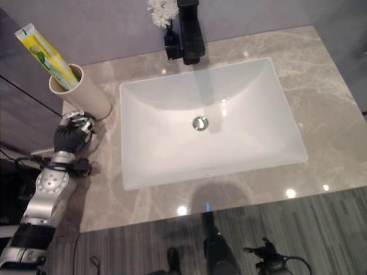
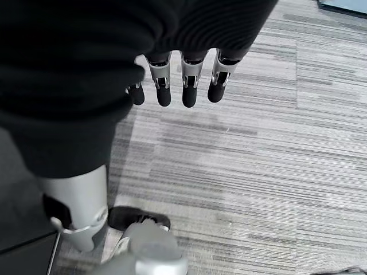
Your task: Put brush and paste in cup on sink, flatten towel.
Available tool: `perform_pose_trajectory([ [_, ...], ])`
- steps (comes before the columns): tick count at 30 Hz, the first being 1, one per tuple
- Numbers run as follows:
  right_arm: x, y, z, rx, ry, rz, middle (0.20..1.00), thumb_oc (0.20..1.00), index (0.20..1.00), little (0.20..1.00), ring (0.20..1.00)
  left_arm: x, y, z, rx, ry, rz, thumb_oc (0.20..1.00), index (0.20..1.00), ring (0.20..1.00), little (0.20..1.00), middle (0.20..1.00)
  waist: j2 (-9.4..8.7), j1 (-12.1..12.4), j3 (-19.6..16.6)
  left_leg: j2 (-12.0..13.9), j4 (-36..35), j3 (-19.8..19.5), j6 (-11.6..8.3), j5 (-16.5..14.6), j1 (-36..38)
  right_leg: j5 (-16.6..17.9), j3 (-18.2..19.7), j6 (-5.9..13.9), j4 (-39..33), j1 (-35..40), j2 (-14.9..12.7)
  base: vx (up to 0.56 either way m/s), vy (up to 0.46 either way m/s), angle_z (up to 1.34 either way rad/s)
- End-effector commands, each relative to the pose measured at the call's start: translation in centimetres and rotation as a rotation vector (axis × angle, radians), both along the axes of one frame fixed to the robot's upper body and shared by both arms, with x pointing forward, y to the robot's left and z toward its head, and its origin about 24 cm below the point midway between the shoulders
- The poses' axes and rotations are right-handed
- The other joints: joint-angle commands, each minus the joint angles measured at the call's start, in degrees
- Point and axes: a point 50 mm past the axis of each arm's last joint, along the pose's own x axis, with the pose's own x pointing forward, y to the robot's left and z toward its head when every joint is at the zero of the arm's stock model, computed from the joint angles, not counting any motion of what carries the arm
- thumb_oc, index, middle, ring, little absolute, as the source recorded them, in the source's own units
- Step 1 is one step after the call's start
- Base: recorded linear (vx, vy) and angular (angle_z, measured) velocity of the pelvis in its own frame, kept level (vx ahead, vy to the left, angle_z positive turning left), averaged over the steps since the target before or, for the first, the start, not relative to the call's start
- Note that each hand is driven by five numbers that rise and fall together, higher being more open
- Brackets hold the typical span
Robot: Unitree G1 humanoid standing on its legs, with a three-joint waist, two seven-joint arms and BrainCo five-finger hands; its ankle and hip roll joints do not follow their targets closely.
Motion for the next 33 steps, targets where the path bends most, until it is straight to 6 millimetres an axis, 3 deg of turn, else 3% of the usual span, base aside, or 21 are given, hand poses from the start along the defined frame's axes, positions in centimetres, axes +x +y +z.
perform_pose_trajectory([
  [1,-2.8,-1.4,-0.4,-0.032,0.057,-0.12,1.0,1.0,1.0,1.0,1.0,0.6,0.5,-0.8,0.046,0.057,0.041,0.2,0.2,0.2,0.2,0.2,-0.65,-1.08,-1.11,-2.85,1.81,0.28,0.26,-0.42,6.75,-2.07,1.76,6.02,6.53,-5.35,-3.06,0.0,-0.006,-0.1],
  [10,-4.3,-1.2,-0.9,-0.03,0.116,-0.104,1.0,1.0,1.0,1.0,1.0,1.7,1.1,-0.7,0.038,0.075,0.088,0.2,0.2,0.2,0.2,0.2,-0.41,-1.92,-1.26,-2.81,1.33,0.53,0.28,-0.26,7.17,-2.13,1.94,5.86,6.85,-6.0,-2.65,0.0,-0.004,-0.05],
  [21,-2.9,-0.5,-0.7,0.002,0.053,-0.082,1.0,1.0,1.0,1.0,1.0,-0.9,4.1,-1.9,0.093,0.136,0.16,0.2,0.2,0.2,0.2,0.2,0.65,-1.0,-1.44,-2.51,0.29,0.02,-0.33,1.47,7.1,-2.37,1.46,5.69,6.99,-6.1,-2.66,0.0,0.0,0.0],
  [26,-2.6,-0.9,-0.5,-0.01,0.042,-0.1,1.0,1.0,1.0,1.0,1.0,-0.8,4.8,-1.5,0.083,0.126,0.186,0.2,0.2,0.2,0.2,0.2,0.85,-0.88,-1.55,-2.42,0.29,-0.1,-0.47,1.4,6.7,-2.41,1.09,5.62,7.12,-6.42,-2.91,0.0,-0.002,0.01],
  [33,-2.2,-0.9,-0.4,-0.013,0.039,-0.097,1.0,1.0,1.0,1.0,1.0,1.1,4.5,0.4,0.076,0.083,0.18,0.2,0.2,0.2,0.2,0.2,1.28,-1.92,-1.24,-2.37,0.29,0.05,-0.7,1.71,6.04,-2.4,1.01,5.61,7.62,-7.64,-2.78,0.0,-0.001,0.01],
])
